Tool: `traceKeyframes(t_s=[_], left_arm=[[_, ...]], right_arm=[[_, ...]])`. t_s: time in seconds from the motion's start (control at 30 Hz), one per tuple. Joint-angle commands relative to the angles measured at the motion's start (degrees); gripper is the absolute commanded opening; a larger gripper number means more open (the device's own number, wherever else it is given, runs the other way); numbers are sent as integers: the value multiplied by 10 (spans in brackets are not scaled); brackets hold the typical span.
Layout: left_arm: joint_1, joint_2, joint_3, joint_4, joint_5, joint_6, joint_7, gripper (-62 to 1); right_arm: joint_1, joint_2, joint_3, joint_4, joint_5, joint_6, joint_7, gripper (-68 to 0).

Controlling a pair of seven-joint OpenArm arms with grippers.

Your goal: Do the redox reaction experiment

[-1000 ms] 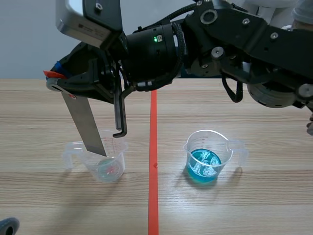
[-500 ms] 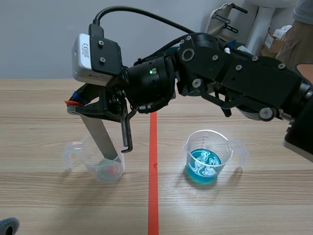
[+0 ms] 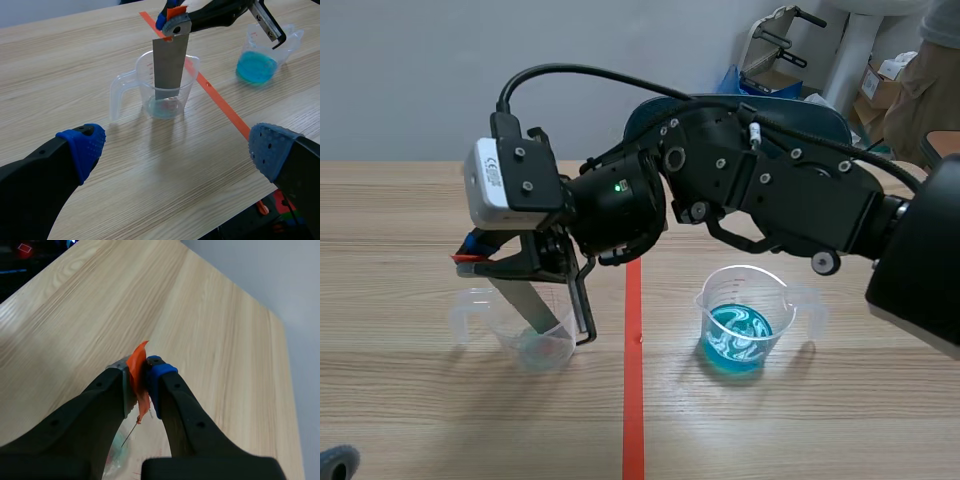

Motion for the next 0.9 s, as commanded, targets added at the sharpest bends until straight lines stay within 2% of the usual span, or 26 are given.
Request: traceKeyframes(t_s=[0.0,0.17,0.23,0.3,0.47,0.6,0.87], left_arm=[[-2,0,4,7,-3,-2,-8,4],[-2,0,4,7,-3,-2,-8,4],[-2,0,4,7,-3,-2,-8,4],[-2,0,4,7,-3,-2,-8,4],[-2,0,4,7,-3,-2,-8,4],[-2,0,4,7,-3,-2,-8,4],[-2,0,4,7,-3,-2,-8,4]], right_arm=[[7,-1,0,5,4,5,4,-669],[7,-1,0,5,4,5,19,-664],[7,-1,0,5,4,5,22,-611],[7,-1,0,5,4,5,27,-521],[7,-1,0,5,4,5,61,-208],[3,-1,-3,5,5,5,80,4],[-11,-1,-3,5,4,5,72,4]])
